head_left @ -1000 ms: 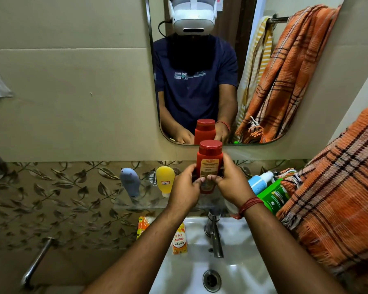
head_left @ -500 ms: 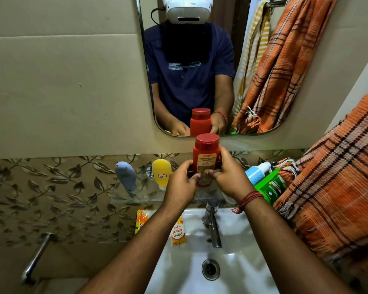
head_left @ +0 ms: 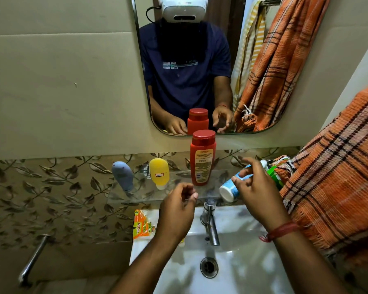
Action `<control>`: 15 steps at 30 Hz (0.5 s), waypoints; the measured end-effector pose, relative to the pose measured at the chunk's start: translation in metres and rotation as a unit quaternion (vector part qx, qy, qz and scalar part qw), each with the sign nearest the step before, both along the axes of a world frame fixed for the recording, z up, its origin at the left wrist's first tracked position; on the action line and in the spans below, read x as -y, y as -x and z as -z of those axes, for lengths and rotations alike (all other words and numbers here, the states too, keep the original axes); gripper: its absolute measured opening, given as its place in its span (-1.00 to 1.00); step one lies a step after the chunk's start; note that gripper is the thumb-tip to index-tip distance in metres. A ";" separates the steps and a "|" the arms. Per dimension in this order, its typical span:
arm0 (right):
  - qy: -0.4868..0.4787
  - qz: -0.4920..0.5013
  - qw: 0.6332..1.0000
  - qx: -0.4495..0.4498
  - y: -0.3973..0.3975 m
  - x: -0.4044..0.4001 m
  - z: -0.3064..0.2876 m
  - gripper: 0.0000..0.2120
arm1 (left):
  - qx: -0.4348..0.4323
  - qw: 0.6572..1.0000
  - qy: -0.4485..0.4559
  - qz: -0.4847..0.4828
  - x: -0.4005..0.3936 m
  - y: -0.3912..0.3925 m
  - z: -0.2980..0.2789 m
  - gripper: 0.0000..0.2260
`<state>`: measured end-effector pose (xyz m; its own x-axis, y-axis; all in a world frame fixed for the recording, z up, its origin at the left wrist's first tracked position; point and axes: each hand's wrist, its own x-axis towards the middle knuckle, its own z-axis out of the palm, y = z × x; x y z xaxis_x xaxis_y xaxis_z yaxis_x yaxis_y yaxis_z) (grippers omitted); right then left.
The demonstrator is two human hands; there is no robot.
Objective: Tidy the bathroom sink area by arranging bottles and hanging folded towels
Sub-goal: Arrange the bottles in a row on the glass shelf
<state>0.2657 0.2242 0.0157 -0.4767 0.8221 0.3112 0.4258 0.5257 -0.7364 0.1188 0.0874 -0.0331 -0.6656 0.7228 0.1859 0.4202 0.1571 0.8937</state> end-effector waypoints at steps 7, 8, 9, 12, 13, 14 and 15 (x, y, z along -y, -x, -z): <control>-0.012 0.018 0.993 0.114 -0.005 0.012 0.011 -0.58 | -0.148 0.976 0.075 0.143 -0.036 -0.036 -0.015 -0.66; -0.010 0.012 0.992 0.122 -0.003 0.012 0.010 -0.60 | -0.164 0.971 0.086 0.151 -0.043 -0.038 -0.016 -0.64; -0.007 0.007 0.992 0.127 -0.002 0.013 0.009 -0.61 | -0.179 0.966 0.098 0.156 -0.049 -0.040 -0.016 -0.63; 0.000 0.003 0.992 0.128 -0.001 0.013 0.005 -0.62 | -0.214 0.957 0.126 0.153 -0.062 -0.043 -0.015 -0.61; -0.001 0.003 0.992 0.129 -0.001 0.014 0.004 -0.62 | -0.221 0.956 0.126 0.146 -0.065 -0.043 -0.014 -0.62; 0.000 0.002 0.992 0.129 -0.001 0.015 0.004 -0.63 | -0.224 0.957 0.124 0.138 -0.068 -0.044 -0.014 -0.64; 0.000 0.001 0.991 0.132 -0.001 0.017 0.005 -0.63 | -0.224 0.958 0.123 0.130 -0.069 -0.044 -0.015 -0.64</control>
